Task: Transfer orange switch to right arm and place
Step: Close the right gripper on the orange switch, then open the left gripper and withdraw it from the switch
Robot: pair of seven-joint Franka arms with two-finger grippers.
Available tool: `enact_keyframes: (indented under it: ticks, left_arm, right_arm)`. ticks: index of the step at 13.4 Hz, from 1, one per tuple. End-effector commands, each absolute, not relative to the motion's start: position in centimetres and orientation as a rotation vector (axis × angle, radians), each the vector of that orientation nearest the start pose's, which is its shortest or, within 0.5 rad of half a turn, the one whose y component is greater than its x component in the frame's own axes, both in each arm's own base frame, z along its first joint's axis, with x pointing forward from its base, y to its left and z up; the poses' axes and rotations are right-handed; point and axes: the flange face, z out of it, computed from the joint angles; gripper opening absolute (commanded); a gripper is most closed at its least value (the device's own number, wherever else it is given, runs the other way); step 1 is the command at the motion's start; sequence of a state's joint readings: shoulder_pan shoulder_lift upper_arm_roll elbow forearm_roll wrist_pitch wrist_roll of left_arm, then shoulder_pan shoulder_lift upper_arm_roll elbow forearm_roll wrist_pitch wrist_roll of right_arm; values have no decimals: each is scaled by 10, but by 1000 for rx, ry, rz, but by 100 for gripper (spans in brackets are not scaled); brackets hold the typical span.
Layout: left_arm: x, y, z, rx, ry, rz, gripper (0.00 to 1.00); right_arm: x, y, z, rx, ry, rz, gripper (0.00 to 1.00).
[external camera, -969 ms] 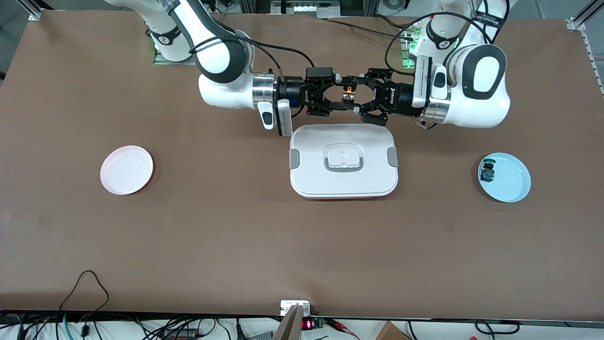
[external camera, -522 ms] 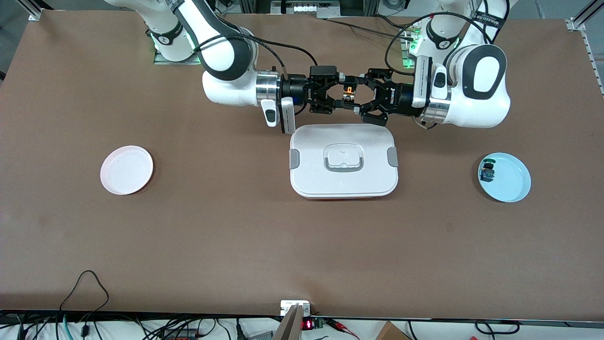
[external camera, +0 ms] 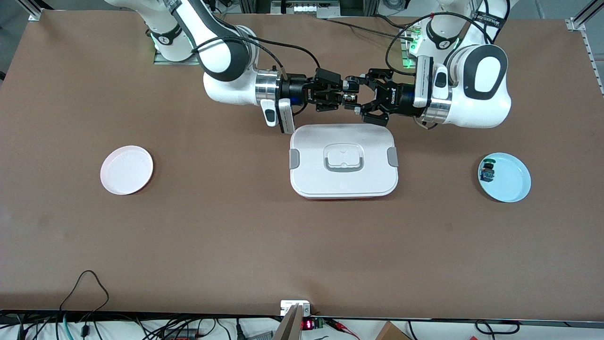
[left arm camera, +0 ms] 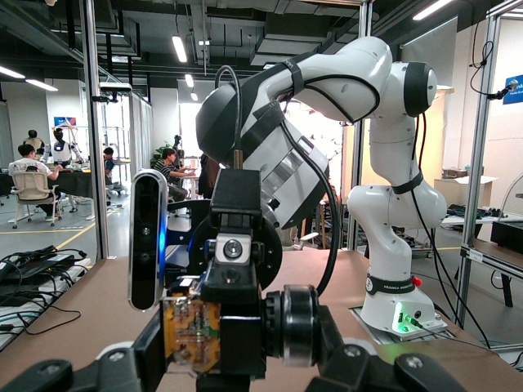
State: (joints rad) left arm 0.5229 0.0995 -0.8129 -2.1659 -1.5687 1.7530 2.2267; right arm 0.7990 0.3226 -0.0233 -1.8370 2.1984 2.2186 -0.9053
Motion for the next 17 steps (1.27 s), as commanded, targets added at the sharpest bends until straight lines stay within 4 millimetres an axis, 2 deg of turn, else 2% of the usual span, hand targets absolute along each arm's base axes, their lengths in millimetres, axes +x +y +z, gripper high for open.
enact_keyframes:
  ticks: [1,2,3,5,7,8,10,13,14,17]
  left_arm:
    - [494,-227,416,1120,-1279,1115,32]
    - [494,-227,416,1118,-1276,1116,57]
    - [494,-225,417,1105,-1263,1110,98]
    - [500,-217,412,1079,-1224,1114,100]
    - [510,-193,413,1054,-1182,1139,100]
    - [520,-176,417,1037,-1171,1159,100]
    - [535,-146,410,1012,-1168,1154,100]
    - [546,-105,399,987,-1190,1120,100]
    - [555,-86,401,997,-1232,1111,100]
    - [565,-38,419,1024,-1329,1019,100]
  right_arm:
    - [450,492,407,-1506,3,-154,12]
    - [450,492,407,-1506,3,-154,12]
    - [450,492,407,-1507,1,-154,12]
    - [450,492,407,-1509,-1,-154,9]
    - [451,491,407,-1511,-7,-157,7]
    - [452,490,407,-1511,-8,-157,7]
    - [451,490,404,-1520,-6,-156,7]
    - [451,489,401,-1524,-4,-158,6]
    - [451,489,401,-1524,-4,-158,5]
    - [456,487,408,-1512,-4,-165,3]
